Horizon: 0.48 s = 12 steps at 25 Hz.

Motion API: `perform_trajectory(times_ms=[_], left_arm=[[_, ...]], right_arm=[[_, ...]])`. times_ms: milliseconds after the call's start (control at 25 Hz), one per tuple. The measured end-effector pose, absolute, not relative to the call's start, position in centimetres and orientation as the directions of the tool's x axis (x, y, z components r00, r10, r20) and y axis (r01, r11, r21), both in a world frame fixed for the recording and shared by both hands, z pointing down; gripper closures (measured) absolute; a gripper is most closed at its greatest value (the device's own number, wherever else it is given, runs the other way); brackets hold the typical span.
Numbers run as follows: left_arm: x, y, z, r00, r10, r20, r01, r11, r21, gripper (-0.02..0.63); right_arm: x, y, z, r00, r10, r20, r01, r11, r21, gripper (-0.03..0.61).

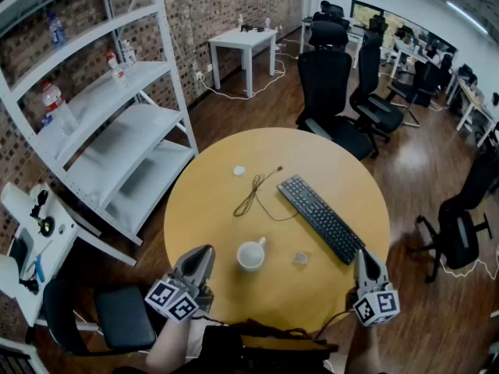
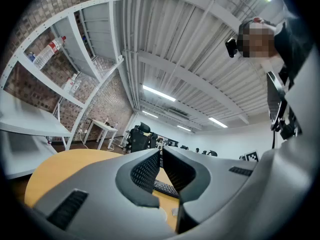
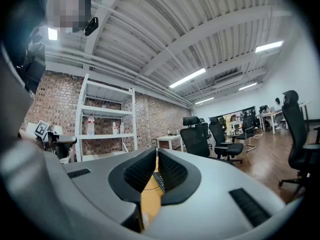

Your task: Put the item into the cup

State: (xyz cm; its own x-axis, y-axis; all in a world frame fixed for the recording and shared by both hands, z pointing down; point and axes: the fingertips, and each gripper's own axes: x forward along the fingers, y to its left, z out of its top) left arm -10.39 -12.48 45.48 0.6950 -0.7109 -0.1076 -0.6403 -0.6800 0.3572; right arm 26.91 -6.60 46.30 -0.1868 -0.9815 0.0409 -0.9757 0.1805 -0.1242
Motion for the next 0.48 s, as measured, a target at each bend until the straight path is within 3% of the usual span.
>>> perform_trajectory(times_ms=[480], left_arm=[[-12.4, -12.6, 46.0, 0.664, -0.743, -0.089, -0.669, -0.643, 0.374, 0.601]], right_arm=[[22.1, -10.7, 51.7, -0.321, -0.916, 0.239, -0.945, 0.328, -0.013, 0.514]])
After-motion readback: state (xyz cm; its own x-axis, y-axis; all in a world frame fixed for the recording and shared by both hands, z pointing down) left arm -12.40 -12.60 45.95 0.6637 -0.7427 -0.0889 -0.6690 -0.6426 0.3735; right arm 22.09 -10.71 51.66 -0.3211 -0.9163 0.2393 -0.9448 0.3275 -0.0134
